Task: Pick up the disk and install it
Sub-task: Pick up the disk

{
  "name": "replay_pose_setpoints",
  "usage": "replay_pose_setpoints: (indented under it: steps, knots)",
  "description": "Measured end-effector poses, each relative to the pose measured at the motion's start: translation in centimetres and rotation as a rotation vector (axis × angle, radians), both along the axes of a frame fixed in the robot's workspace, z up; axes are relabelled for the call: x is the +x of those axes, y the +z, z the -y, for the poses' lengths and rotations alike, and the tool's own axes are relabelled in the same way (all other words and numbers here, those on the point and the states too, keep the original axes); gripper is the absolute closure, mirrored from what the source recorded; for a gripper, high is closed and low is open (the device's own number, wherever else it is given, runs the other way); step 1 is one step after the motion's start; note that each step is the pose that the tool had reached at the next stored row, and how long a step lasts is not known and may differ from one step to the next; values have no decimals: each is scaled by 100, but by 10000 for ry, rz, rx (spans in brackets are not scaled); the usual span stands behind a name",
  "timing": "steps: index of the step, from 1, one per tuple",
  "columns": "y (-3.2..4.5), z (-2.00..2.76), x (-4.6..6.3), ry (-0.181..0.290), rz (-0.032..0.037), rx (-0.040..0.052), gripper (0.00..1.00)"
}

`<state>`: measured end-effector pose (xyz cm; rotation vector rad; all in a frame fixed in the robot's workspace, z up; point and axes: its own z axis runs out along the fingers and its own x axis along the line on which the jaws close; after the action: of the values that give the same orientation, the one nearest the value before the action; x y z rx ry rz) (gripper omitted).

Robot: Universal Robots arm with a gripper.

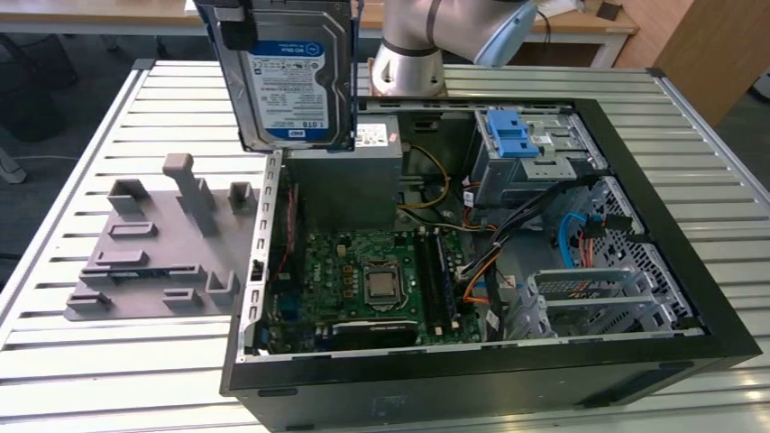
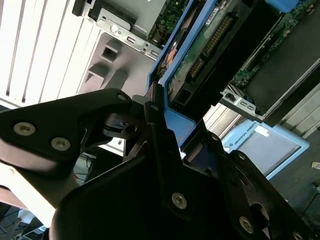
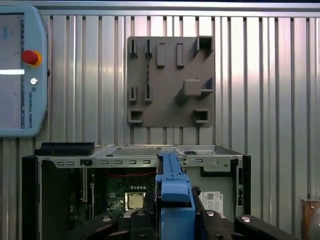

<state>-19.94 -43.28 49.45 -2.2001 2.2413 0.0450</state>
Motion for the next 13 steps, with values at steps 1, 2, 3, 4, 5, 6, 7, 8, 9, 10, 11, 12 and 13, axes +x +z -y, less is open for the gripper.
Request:
replay_pose_setpoints:
  steps: [1,2,3,4,5,6,7,8,9,10,11,12,13]
  knots:
    - [-1,13,21,0,-1,0,64]
    - [-3,23,48,-1,0,0,64]
    - [-4,31,85,-1,-1,-1,64]
    - [-5,36,130,-1,-1,0,64]
    - [-5,37,176,-1,-2,-1,64]
    - [-6,38,220,-1,-2,0,64]
    - [-7,38,269,-1,-1,-1,64]
    - [-8,38,313,0,-1,0,64]
    - [-10,38,359,0,-1,0,64]
    - [-12,38,404,-1,0,1,64]
    - [-14,38,449,0,-1,1,64]
    - [-15,38,494,0,-1,0,64]
    - [-16,38,539,-1,-1,0,64]
